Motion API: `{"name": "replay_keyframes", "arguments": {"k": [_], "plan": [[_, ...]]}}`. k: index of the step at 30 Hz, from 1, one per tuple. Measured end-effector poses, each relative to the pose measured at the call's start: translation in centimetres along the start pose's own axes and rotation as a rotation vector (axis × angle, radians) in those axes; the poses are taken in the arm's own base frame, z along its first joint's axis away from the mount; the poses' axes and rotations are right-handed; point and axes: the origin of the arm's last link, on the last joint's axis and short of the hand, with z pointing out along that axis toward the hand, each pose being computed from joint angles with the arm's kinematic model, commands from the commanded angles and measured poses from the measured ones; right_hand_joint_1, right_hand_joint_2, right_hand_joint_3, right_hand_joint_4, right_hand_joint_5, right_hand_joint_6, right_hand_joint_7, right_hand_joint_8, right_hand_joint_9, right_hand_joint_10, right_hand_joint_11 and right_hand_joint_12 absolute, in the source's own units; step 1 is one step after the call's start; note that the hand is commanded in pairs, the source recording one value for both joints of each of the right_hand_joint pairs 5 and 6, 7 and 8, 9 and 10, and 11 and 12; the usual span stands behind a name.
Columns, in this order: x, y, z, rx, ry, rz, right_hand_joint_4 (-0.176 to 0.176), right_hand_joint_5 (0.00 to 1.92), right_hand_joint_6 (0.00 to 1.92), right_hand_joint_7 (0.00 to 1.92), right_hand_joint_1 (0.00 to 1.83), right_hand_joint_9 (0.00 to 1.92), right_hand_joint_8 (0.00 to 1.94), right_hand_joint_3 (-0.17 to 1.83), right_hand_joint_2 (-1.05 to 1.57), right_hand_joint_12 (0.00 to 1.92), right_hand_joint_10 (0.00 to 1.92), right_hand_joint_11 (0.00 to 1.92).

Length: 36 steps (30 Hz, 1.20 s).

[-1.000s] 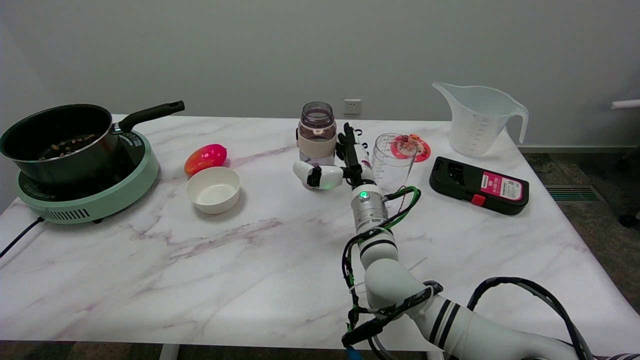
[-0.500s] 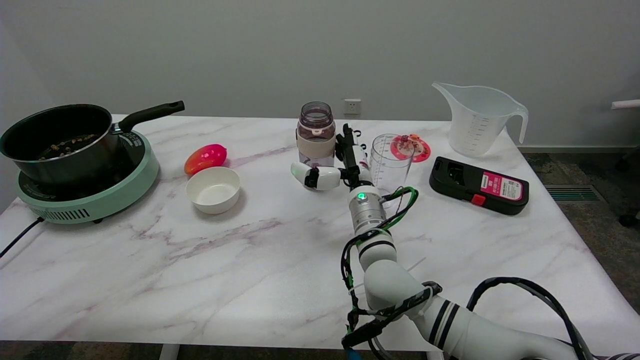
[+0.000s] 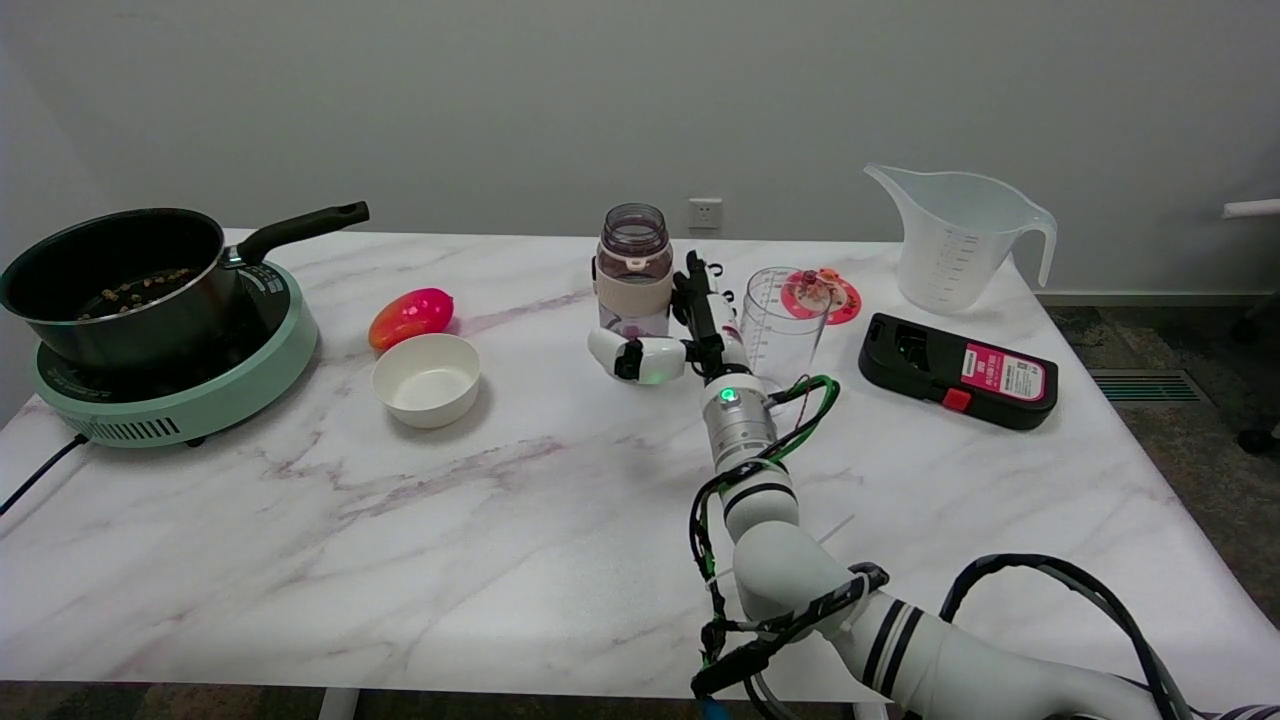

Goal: Pick up the bottle.

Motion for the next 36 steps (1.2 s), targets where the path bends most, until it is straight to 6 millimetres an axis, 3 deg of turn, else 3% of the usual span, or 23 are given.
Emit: {"name": "replay_keyframes", "arguments": {"k": [36], "plan": [[0.8, 1.3, 2.3, -0.019, 0.007, -0.025, 0.000, 0.00, 0.00, 0.20, 1.09, 0.28, 0.20, 1.35, -0.29, 0.22, 0.28, 0.22]]}}
